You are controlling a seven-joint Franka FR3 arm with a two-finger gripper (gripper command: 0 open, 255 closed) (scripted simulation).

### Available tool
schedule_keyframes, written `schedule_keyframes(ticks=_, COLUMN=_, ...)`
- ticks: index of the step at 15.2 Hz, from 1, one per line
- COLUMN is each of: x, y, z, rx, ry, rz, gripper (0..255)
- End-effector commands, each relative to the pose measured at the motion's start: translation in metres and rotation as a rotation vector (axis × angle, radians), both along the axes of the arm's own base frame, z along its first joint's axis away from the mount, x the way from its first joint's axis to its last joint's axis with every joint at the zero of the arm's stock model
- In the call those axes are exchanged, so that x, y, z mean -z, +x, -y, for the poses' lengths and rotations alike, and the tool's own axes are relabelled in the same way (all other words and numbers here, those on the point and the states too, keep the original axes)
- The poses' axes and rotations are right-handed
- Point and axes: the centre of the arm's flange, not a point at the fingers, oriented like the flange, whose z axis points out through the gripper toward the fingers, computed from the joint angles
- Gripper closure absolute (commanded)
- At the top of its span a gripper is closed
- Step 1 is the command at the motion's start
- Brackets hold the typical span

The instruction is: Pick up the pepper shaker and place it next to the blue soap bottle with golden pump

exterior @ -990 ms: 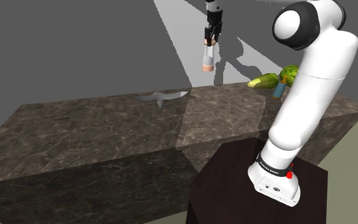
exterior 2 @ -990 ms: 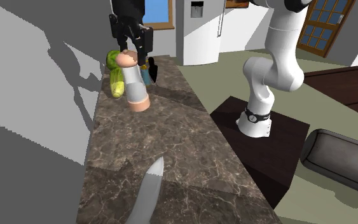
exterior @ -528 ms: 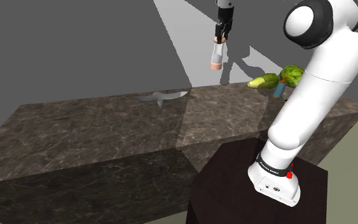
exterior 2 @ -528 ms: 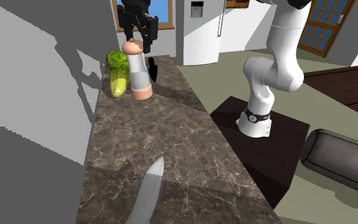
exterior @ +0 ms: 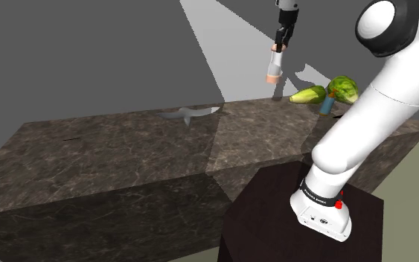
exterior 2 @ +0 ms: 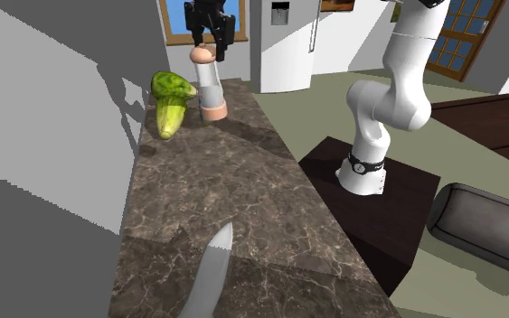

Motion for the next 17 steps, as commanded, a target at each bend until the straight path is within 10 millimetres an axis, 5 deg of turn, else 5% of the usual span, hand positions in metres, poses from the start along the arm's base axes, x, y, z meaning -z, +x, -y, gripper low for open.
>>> schedule_keyframes(ticks=1, x=0.002, y=-0.023, z=0.015, rx=-0.001, ry=0.000, rz=0.000, gripper=255)
schedule_keyframes(ticks=17, x=0.001, y=-0.201, z=0.129, rx=-0.001, ry=0.000, rz=0.000, gripper=255)
